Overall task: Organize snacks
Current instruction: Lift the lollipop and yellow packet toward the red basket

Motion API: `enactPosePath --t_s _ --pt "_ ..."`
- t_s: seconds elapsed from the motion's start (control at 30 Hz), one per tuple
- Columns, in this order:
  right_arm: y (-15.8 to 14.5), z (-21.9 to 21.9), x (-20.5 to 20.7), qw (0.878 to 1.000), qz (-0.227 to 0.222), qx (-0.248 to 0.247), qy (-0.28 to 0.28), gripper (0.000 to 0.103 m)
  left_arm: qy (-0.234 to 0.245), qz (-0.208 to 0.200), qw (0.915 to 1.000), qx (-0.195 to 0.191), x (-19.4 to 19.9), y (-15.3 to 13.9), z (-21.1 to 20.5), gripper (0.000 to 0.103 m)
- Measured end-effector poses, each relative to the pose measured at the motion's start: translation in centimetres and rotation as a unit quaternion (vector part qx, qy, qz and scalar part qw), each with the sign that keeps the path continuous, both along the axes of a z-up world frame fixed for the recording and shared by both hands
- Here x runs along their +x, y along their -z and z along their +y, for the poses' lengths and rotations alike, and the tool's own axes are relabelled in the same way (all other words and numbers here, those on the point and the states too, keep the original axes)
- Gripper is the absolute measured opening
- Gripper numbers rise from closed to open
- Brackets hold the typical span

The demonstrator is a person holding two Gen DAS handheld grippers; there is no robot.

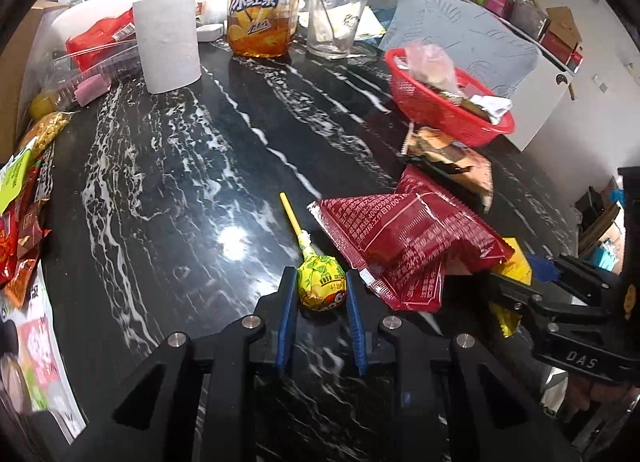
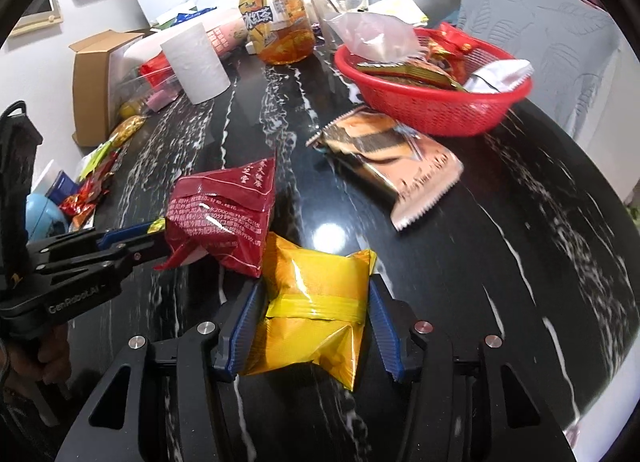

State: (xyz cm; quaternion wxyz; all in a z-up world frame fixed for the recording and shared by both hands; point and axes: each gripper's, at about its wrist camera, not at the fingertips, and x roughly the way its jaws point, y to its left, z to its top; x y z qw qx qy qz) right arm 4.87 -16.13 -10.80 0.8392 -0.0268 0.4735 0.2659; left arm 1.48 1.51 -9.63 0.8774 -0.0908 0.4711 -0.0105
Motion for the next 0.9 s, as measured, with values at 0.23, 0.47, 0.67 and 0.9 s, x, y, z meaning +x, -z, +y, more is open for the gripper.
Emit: enactPosePath --t_s 0.23,0.47,0.67,0.9 --pt "-0.1 -2.0 -1.2 1.0 -0.006 -0.006 0.014 0.052 0.02 0.003 0.9998 0.001 -0.7 0.0 -2.0 0.023" --pt "0.1 -3.3 -2.3 0.999 -0.019 -0.026 0.019 0.061 0.025 0.01 0.9996 0.004 -0.9 0.9 -2.9 0.023" --pt "0.2 -3.1 -2.9 0.998 -0.033 -0.046 0.014 0.064 0.024 0.009 0.9996 0.007 -0.9 1.1 -3.1 0.023" --pt "0.3 -3.3 -3.0 0.998 -0.034 -0.059 0.016 0.058 0.029 0.006 0.9995 0.007 -0.8 1.0 -3.0 0.023"
